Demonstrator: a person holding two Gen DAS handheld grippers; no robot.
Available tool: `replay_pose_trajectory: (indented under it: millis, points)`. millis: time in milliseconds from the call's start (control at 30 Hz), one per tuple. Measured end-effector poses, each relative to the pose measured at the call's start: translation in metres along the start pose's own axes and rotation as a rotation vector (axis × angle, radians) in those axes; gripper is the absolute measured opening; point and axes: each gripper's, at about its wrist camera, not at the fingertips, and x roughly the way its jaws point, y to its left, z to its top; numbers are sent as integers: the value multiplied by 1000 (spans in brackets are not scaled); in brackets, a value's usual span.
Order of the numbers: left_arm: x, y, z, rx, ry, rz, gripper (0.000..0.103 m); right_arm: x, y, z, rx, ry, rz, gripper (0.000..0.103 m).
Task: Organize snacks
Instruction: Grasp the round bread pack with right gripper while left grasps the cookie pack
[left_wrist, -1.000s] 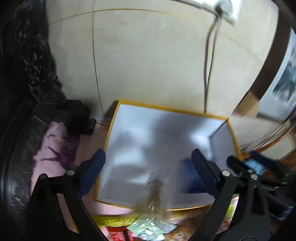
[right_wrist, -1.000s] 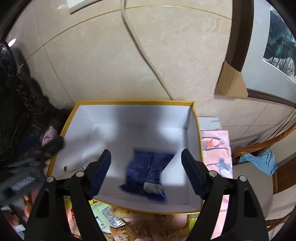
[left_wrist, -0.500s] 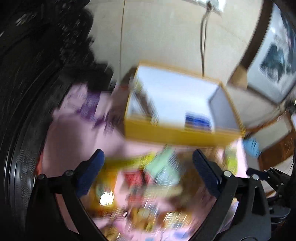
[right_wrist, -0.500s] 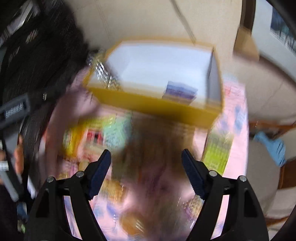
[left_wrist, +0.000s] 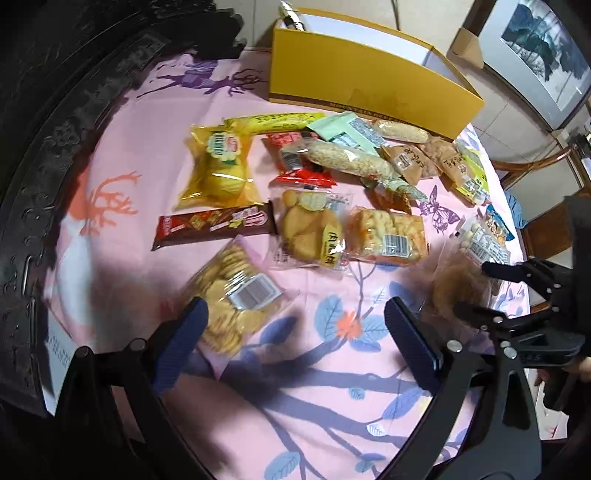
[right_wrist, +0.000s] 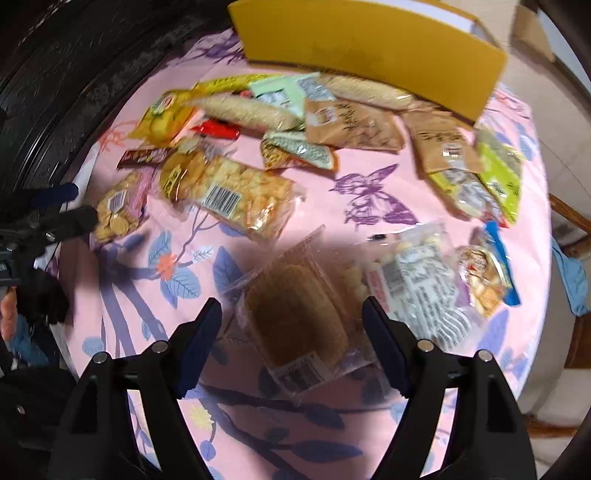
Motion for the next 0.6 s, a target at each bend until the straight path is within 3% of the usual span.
replay_pose_trajectory:
  millis: [67, 200, 267, 300, 333, 500, 600]
  points:
    - [-6, 4, 1, -5, -12, 16, 98, 9, -1, 2, -7, 32, 20, 79]
    - [-13, 16, 5, -26, -20, 60, 98, 22, 3, -12, -7, 77, -22, 78]
    - [-12, 25, 6, -47, -14, 76, 98, 24, 1, -21, 30, 39, -26, 66]
    - [-11, 28, 7, -57, -9, 84, 98, 21, 3, -25, 41, 2, -31, 53]
    - [-9, 31, 8, -66, -3, 93, 98, 21, 4, -27, 44, -5, -18, 51]
    - [4, 36, 7, -94, 25, 108, 98, 11, 5, -33, 122, -30, 4, 50]
    - [19, 26, 8, -33, 13, 113, 98, 4, 4, -36, 149, -32, 30, 50]
